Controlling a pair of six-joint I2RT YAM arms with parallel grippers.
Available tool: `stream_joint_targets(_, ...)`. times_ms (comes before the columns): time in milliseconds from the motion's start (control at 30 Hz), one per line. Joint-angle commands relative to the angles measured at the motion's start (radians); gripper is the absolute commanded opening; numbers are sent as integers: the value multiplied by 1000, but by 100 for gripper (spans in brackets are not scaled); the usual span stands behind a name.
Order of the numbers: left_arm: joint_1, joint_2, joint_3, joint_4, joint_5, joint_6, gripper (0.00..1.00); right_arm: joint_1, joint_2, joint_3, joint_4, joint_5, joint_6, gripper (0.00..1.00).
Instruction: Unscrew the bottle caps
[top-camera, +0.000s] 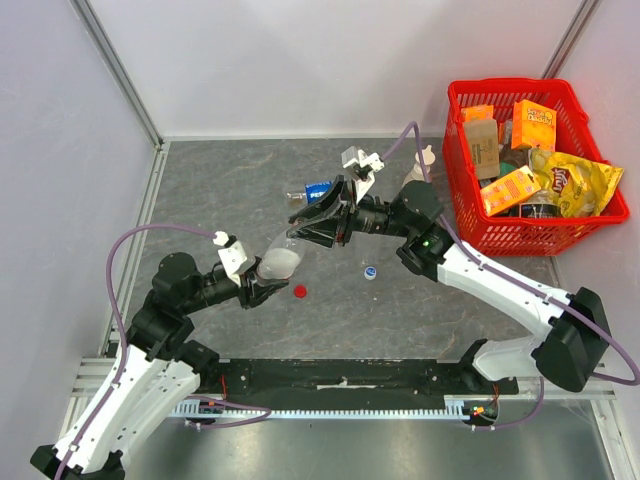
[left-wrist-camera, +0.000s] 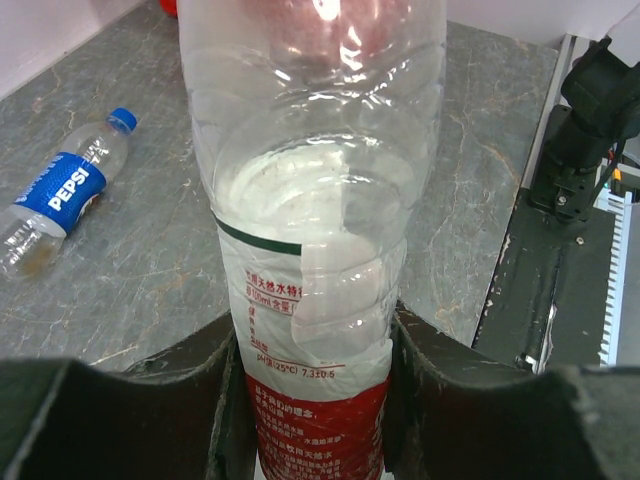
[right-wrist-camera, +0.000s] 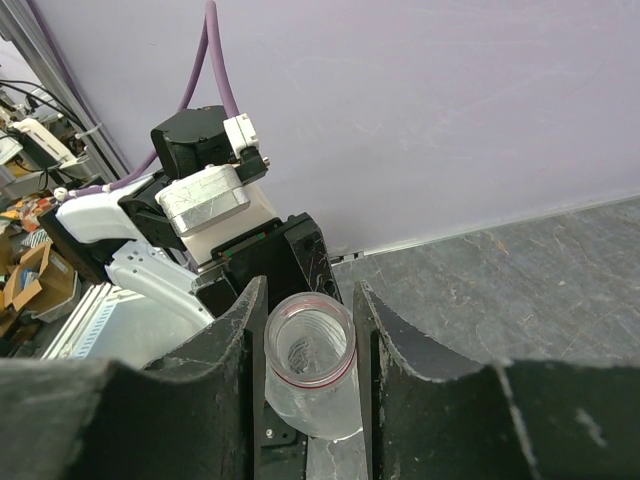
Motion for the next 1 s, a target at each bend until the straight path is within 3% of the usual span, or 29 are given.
stream_joint_targets(0, 3, -4, 37, 31, 15, 30, 33, 3, 10, 2, 36, -22, 14, 3)
stream_joint_targets(300, 3, 5, 42, 25, 12, 28, 39, 3, 0, 0, -13, -6, -27, 0)
stream_joint_targets(400, 3, 7, 45, 22, 9, 25, 59, 3, -10, -1, -54, 9, -59, 0)
stream_joint_targets(500, 3, 2, 42, 22, 0, 22, 89, 3, -22, 15, -141, 32, -125, 0)
stream_joint_targets(700, 3, -23, 34, 27, -23, 28, 92, 3, -65, 45, -349, 153, -303, 0)
stream_joint_targets(967, 3, -32, 30, 31, -34, 31, 94, 3, -59, 71, -481, 279, -424, 0)
